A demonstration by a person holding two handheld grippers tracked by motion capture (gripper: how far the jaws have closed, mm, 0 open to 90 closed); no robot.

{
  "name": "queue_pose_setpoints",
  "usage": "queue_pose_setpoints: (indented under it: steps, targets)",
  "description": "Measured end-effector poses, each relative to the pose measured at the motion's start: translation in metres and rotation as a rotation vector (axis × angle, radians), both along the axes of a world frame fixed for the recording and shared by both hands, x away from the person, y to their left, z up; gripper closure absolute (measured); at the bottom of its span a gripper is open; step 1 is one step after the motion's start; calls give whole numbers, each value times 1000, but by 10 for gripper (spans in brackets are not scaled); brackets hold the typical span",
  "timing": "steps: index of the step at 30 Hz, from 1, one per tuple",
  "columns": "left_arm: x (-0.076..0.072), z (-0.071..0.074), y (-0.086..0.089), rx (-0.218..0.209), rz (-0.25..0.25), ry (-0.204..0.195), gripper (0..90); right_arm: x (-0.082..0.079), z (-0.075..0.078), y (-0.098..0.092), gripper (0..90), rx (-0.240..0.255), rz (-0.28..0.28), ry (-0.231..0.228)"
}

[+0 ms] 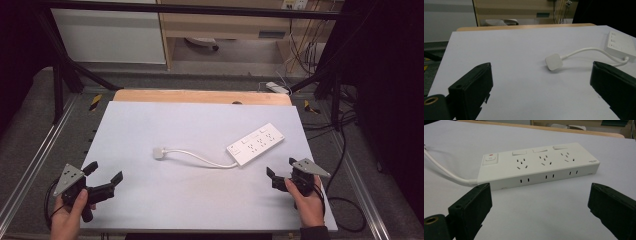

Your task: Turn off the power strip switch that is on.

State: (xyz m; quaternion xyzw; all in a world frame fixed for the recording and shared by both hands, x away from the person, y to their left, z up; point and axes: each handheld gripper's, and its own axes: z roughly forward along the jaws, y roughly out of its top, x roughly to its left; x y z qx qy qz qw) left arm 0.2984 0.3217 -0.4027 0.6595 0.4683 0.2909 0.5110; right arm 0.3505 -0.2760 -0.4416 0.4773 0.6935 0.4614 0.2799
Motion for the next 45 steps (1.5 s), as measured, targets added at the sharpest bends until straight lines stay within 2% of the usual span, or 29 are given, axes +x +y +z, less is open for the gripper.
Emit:
queue_pose_setpoints:
  steps: [7, 20, 30, 45]
  targets:
    - [0, 1, 2, -12, 15, -3, 49, -2, 3, -3, 58, 21, -15, -14]
    - [0, 0, 0, -17, -1, 0, 47, -4, 11, -6, 54, 32, -20, -57]
    - [0, 0, -1, -14, -10, 4, 47, -6, 18, -9, 57, 54, -25, -61]
    - [1, -1, -2, -7, -14, 11, 48, -6, 23, -6, 28, 61, -15, -69]
